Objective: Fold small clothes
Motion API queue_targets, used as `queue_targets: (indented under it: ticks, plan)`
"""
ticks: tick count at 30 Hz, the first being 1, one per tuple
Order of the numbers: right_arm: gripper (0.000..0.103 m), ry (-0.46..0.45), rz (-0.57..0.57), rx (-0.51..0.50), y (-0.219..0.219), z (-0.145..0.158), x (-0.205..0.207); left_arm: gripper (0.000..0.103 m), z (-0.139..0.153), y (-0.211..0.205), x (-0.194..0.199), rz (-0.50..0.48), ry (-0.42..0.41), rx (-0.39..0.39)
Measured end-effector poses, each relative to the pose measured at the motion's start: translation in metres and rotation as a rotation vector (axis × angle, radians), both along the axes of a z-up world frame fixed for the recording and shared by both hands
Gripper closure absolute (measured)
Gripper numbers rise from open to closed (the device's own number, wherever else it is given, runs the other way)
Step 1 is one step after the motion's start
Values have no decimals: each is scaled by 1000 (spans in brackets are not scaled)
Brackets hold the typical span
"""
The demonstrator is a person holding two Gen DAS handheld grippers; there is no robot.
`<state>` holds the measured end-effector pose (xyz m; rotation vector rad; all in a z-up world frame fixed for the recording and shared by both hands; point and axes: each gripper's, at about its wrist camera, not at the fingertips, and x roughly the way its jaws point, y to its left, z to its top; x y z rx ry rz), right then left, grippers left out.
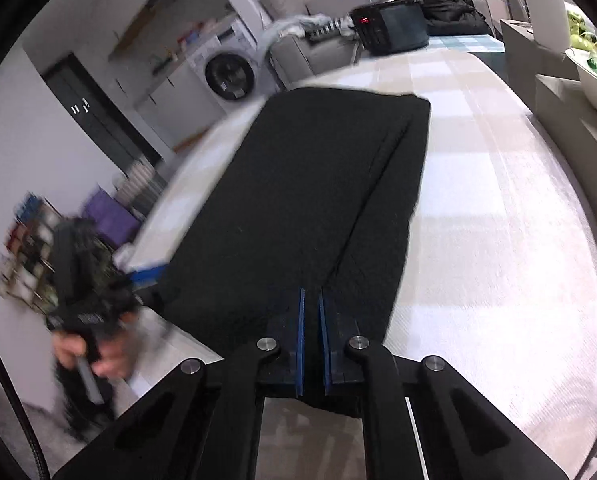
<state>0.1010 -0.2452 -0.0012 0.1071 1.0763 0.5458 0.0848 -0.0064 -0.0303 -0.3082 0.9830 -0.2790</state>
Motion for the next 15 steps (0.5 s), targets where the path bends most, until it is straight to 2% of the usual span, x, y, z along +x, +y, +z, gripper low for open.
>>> queue_targets:
  ticks: [2,5,6,7,9,12,14,15]
  plan:
    - [96,5,-18,31,-4,1,4,2,0,2,-2,1,-6,-8]
    - [75,-22,-84,113,-17,10,9,2,0,6,0,16,-4,-29]
    - [58,-41,-130,138,-25,12,13,2,1,10,1,28,-5,-49]
    - [49,-57,-179,154,-31,11,18,2,0,13,4,41,-4,-64]
    - [49,-46,-247,144,-38,4,33,4,0,23,12,85,-1,-101]
    - [49,-10,-301,158,-40,-12,56,28,-3,32,27,116,9,-142]
    - [49,30,-305,170,-35,-22,68,49,-5,35,36,129,17,-136]
    - [49,39,-299,181,-33,-27,73,54,-5,36,40,136,21,-130]
